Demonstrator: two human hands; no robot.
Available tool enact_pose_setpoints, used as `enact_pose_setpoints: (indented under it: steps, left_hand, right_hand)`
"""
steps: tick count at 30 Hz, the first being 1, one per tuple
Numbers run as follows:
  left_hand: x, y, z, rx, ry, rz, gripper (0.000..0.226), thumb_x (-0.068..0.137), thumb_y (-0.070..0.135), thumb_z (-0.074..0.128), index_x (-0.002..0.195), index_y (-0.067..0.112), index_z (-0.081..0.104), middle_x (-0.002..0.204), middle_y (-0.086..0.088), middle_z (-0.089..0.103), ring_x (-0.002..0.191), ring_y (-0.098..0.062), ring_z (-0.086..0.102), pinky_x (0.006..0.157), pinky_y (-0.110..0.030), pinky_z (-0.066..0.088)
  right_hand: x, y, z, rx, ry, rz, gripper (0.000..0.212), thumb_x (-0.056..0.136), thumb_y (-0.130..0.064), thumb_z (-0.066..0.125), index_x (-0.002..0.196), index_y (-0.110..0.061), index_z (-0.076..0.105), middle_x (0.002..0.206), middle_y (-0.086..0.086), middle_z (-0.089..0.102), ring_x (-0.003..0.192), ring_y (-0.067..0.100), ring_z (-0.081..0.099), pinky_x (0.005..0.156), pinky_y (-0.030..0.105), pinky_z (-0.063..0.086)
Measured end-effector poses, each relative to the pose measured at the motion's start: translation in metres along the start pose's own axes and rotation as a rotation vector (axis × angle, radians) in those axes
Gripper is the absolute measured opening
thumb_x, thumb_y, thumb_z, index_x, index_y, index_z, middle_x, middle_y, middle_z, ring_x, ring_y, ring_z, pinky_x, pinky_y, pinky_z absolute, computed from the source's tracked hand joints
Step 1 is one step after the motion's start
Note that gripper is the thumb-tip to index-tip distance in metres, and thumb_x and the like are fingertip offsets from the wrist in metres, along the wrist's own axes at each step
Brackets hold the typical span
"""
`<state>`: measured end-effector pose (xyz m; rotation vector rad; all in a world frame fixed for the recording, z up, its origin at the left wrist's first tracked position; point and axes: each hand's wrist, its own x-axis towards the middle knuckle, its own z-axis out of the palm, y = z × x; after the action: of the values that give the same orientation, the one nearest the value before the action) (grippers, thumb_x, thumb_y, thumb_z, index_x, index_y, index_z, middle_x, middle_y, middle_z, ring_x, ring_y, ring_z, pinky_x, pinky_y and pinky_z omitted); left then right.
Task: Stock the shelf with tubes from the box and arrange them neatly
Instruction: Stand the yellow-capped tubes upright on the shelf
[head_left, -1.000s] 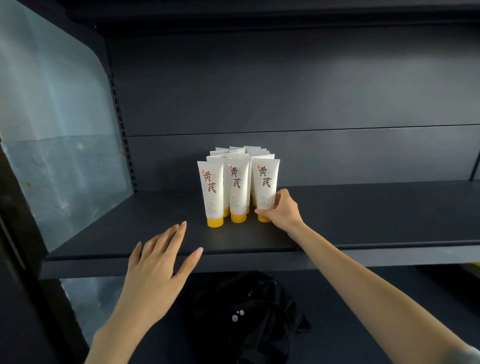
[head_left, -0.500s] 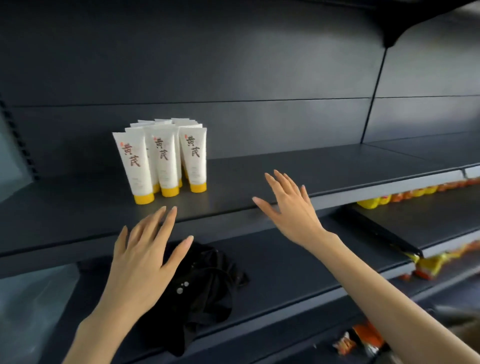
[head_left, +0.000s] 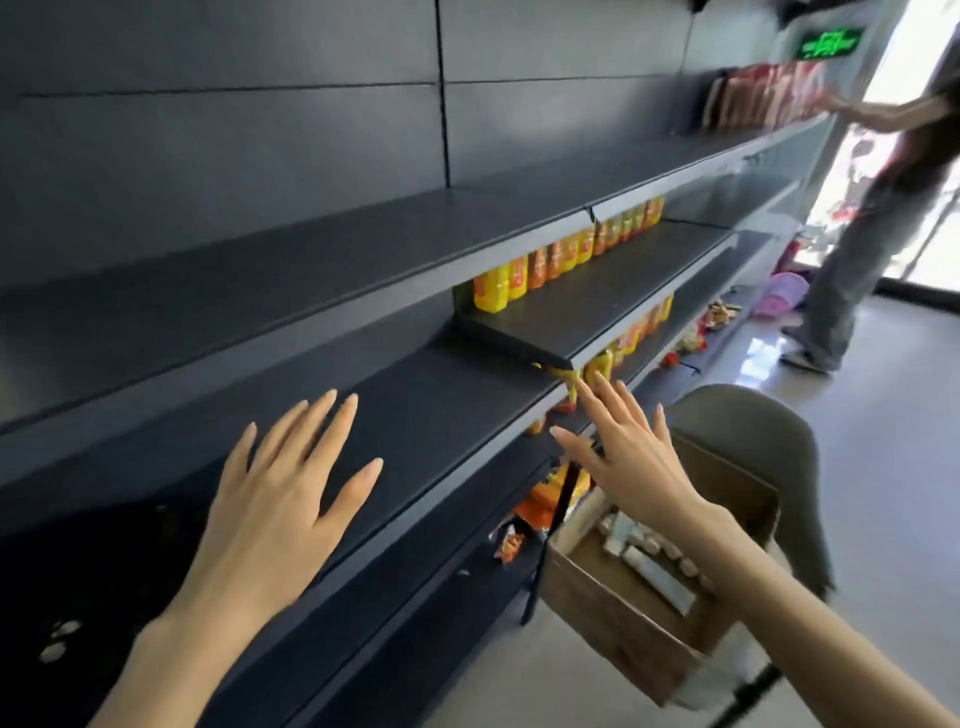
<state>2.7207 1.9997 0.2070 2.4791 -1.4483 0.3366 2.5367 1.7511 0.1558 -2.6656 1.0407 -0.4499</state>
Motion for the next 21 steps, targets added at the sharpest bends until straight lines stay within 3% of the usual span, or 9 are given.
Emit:
enact_pose_setpoints:
  steps: [5, 10, 21]
  left_hand:
    - [0.044, 0.072, 0.067, -0.090, -0.148, 0.079, 0.076, 0.080, 0.067, 0.000, 0.146, 0.028, 0.001, 0.158, 0.005, 0.016, 0.146, -0.013, 0.014, 0.118, -0.039, 0.011]
    - [0.080, 0.128, 0.123, -0.153, -0.271, 0.123, 0.070, 0.091, 0.062, 0.016, 0.151, 0.027, 0.007, 0.159, 0.006, 0.014, 0.146, -0.011, 0.010, 0.118, -0.036, 0.011]
    - [0.174, 0.170, 0.232, -0.095, -0.529, 0.236, 0.076, 0.086, 0.064, 0.010, 0.151, 0.026, -0.002, 0.161, 0.004, 0.004, 0.147, -0.013, 0.002, 0.117, -0.038, 0.005]
  right_hand:
    - [-0.023, 0.100, 0.003, -0.007, -0.068, 0.177, 0.073, 0.090, -0.066, 0.024, 0.152, -0.034, 0.003, 0.161, -0.005, -0.001, 0.147, 0.016, -0.007, 0.116, 0.051, -0.003]
    - [-0.039, 0.174, 0.009, 0.041, -0.096, 0.357, 0.070, 0.093, -0.060, 0.030, 0.152, -0.031, 0.007, 0.161, -0.003, 0.001, 0.148, 0.018, -0.002, 0.117, 0.050, 0.002]
    - [-0.037, 0.246, 0.071, 0.089, -0.172, 0.637, 0.069, 0.094, -0.059, 0.028, 0.152, -0.028, 0.005, 0.161, 0.000, 0.001, 0.148, 0.021, 0.001, 0.118, 0.047, 0.007]
